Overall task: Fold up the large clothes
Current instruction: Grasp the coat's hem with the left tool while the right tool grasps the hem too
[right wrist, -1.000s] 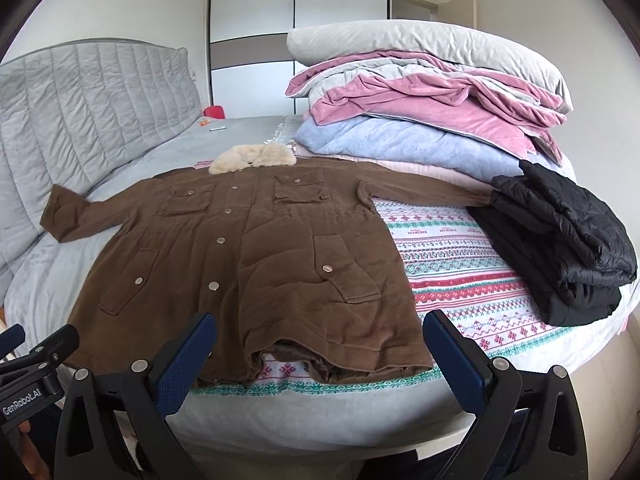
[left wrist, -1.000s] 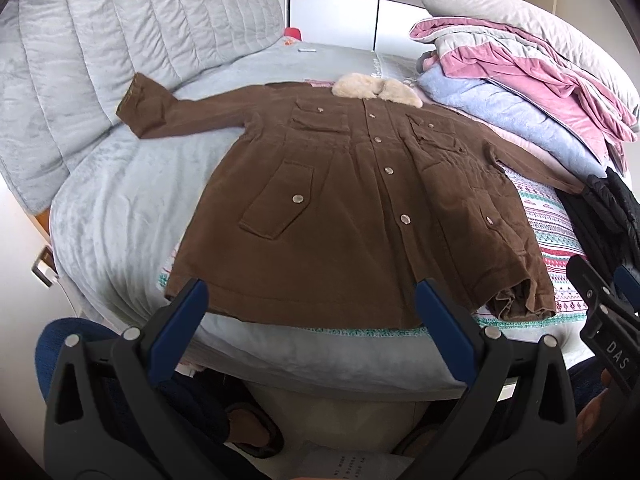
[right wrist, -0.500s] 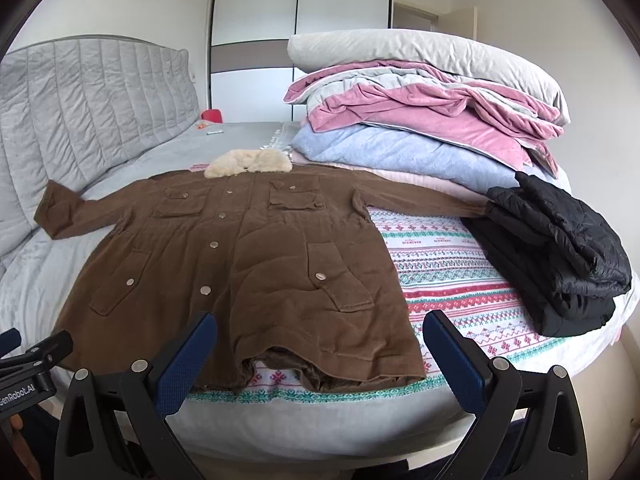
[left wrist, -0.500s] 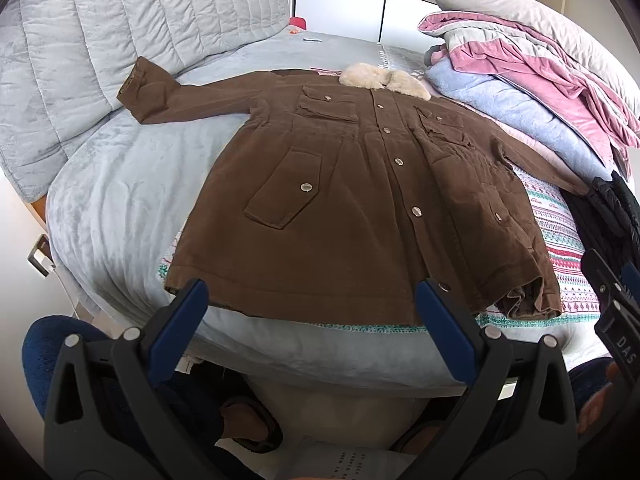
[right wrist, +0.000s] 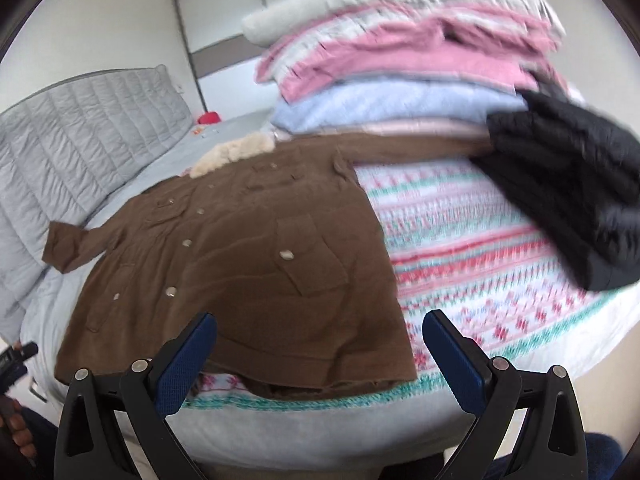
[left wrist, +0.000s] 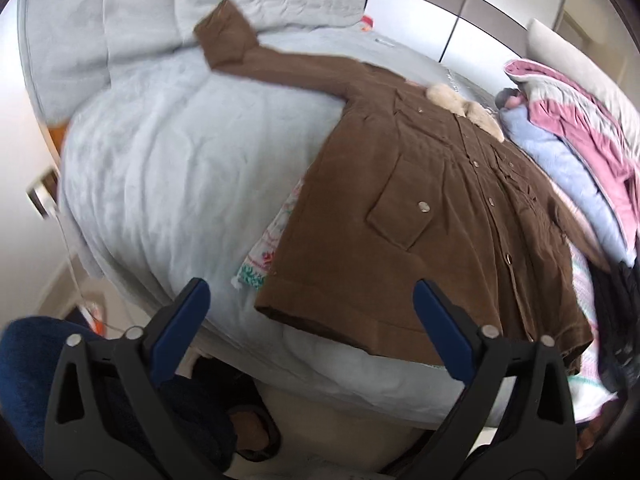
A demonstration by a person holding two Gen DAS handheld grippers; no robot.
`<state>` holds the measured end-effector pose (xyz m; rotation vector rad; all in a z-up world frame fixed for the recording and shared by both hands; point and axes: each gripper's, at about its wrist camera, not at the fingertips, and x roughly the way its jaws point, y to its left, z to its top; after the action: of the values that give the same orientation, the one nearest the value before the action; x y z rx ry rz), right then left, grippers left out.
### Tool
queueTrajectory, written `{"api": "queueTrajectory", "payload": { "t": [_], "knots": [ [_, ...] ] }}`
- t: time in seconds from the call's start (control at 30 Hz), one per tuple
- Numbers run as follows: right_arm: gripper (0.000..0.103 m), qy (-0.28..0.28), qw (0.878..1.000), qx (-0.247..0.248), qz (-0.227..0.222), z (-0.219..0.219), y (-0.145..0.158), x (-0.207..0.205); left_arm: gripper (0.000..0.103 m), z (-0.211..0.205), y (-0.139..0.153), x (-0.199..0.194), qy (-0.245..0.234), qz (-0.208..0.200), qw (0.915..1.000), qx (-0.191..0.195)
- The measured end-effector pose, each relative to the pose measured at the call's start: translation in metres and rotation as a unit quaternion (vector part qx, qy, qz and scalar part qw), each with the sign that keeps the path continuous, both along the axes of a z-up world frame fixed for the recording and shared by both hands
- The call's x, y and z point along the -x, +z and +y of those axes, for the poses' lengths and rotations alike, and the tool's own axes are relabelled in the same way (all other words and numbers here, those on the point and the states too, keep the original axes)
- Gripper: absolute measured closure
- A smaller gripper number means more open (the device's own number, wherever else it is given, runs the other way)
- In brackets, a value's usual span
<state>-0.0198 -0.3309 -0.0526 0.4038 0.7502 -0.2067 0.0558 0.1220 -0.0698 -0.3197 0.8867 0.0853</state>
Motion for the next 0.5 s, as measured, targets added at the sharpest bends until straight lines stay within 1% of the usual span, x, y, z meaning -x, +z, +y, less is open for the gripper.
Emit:
{"api": "queueTrajectory", "payload": {
  "t": [0.03, 0.07, 0.1, 0.17, 0.2, 0.23, 0.27, 0.3, 0.33, 0.37, 0.4, 0.43, 0.47, 0.5],
  "knots": [
    [0.0, -0.011, 1.0, -0.026, 0.013, -0.012, -0.012, -0.002, 0.012, 0.002, -0.005, -0.002, 0.002, 0.006, 1.0, 0.007],
    [0.001, -0.02, 0.999, -0.041, 0.025, -0.02, -0.021, -0.004, 0.014, 0.003, -0.012, -0.006, 0.003, 0.016, 0.9998, 0.011],
    [0.002, -0.026, 0.998, -0.051, 0.033, -0.026, -0.027, -0.005, 0.021, 0.003, -0.019, -0.01, 0.002, 0.021, 0.9997, 0.013],
    [0.01, -0.036, 0.996, -0.066, 0.05, -0.035, -0.041, -0.008, 0.032, -0.001, -0.032, -0.017, -0.001, 0.037, 0.9992, 0.013],
    [0.012, -0.038, 0.995, -0.07, 0.053, -0.037, -0.044, -0.01, 0.045, -0.004, -0.04, -0.022, -0.005, 0.044, 0.9989, 0.017],
    [0.018, -0.037, 0.995, -0.071, 0.056, -0.036, -0.047, -0.011, 0.05, -0.005, -0.045, -0.026, -0.007, 0.05, 0.9986, 0.018],
    [0.023, -0.034, 0.995, -0.069, 0.061, -0.035, -0.049, -0.014, 0.05, -0.009, -0.05, -0.03, -0.004, 0.054, 0.9985, 0.01],
    [0.025, -0.031, 0.995, -0.064, 0.07, -0.033, -0.053, -0.02, 0.05, -0.011, -0.051, -0.032, -0.001, 0.051, 0.9987, 0.002],
    [0.029, -0.03, 0.995, -0.06, 0.078, -0.032, -0.058, -0.025, 0.054, -0.015, -0.052, -0.034, 0.0, 0.048, 0.9988, -0.011],
    [0.037, -0.029, 0.994, -0.06, 0.083, -0.031, -0.061, -0.029, 0.058, -0.016, -0.051, -0.035, 0.001, 0.048, 0.9987, -0.019],
    [0.041, -0.031, 0.994, -0.056, 0.092, -0.03, -0.064, -0.032, 0.071, -0.015, -0.049, -0.036, 0.003, 0.044, 0.9988, -0.021],
    [0.057, -0.038, 0.994, -0.041, 0.094, -0.03, -0.064, -0.033, 0.079, -0.012, -0.047, -0.035, 0.002, 0.038, 0.9991, -0.019],
    [0.083, -0.036, 0.995, -0.041, 0.088, -0.03, -0.063, -0.032, 0.081, -0.011, -0.044, -0.034, -0.001, 0.031, 0.9993, -0.021],
    [0.091, -0.021, 0.995, -0.065, 0.073, -0.033, -0.06, -0.031, 0.083, -0.01, -0.041, -0.034, -0.003, 0.027, 0.9994, -0.024]
  ]
}}
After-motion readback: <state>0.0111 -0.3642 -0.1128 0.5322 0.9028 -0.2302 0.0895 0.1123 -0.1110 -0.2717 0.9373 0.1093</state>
